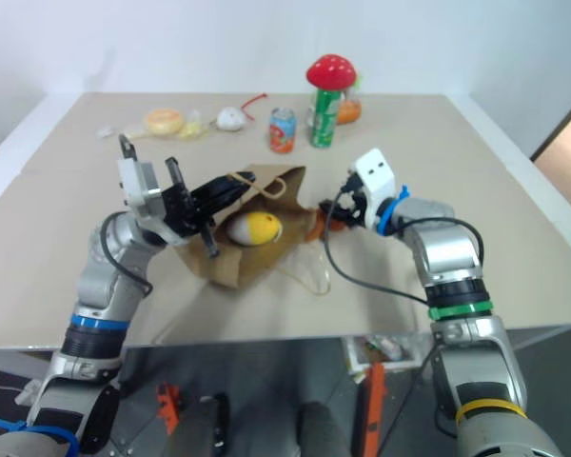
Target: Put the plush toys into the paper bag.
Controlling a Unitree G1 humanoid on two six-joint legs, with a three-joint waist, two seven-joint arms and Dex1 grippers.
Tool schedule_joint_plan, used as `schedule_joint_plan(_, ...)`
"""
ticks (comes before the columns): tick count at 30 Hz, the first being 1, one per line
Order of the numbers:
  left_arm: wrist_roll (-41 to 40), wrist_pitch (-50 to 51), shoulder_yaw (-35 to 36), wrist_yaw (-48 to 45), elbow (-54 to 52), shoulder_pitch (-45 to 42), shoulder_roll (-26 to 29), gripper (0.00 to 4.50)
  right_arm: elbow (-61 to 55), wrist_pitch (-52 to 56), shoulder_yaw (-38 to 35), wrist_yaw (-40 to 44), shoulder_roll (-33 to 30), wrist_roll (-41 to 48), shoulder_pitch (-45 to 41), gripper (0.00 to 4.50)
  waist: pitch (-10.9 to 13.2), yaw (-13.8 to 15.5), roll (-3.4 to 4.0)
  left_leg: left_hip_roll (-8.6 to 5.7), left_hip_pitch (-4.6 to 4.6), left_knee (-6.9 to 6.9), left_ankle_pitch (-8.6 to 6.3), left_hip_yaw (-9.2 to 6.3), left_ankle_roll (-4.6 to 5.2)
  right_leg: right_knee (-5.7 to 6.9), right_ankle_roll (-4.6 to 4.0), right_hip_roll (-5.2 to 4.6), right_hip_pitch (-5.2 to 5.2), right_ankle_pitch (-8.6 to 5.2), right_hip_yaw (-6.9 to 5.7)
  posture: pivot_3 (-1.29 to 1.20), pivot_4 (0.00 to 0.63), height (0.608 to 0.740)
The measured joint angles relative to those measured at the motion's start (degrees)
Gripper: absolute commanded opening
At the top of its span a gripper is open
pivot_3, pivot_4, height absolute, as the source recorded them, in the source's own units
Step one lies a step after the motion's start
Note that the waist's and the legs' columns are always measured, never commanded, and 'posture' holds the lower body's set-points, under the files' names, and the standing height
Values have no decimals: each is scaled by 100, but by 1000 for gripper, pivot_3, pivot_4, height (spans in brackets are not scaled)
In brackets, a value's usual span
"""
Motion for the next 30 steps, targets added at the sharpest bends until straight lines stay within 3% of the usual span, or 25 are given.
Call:
schedule_joint_plan(10,1,0,1,72,-17,11,26,0,283,353,112,-235,406,-347,0,3255,0,-15,1,3,1,0,0,0,0,1,-2,4,-1,2,0,0,150,740)
schedule_joint_plan(14,1,0,1,97,-17,11,26,0,283,659,-18,-341,507,-289,-3,2053,0,-14,1,3,1,1,0,0,0,1,-3,4,2,3,0,0,150,740)
schedule_joint_plan(15,1,0,1,98,-17,11,26,0,275,700,-18,-339,507,-289,-2,1394,0,-14,1,3,1,1,0,0,0,1,-4,4,2,4,0,0,150,740)
schedule_joint_plan(18,1,0,1,100,-17,11,25,0,179,772,-20,-322,503,-283,15,223,0,-14,1,3,3,1,0,0,0,1,-5,5,2,5,0,0,150,740)
schedule_joint_plan(19,1,0,1,101,-17,11,25,0,163,784,-20,-318,501,-281,16,105,0,-14,1,3,3,1,0,0,0,1,-5,5,2,6,0,0,150,740)
schedule_joint_plan(24,1,0,0,103,-17,11,25,0,82,885,-145,-352,444,-207,35,105,0,-13,1,3,3,0,0,0,0,1,-5,4,1,5,0,0,150,740)
schedule_joint_plan(30,1,2,8,106,-24,5,62,0,-937,1515,-882,209,-639,420,90,105,10,42,17,0,-11,0,-3,0,-3,-1,4,-2,-3,-6,0,0,150,740)
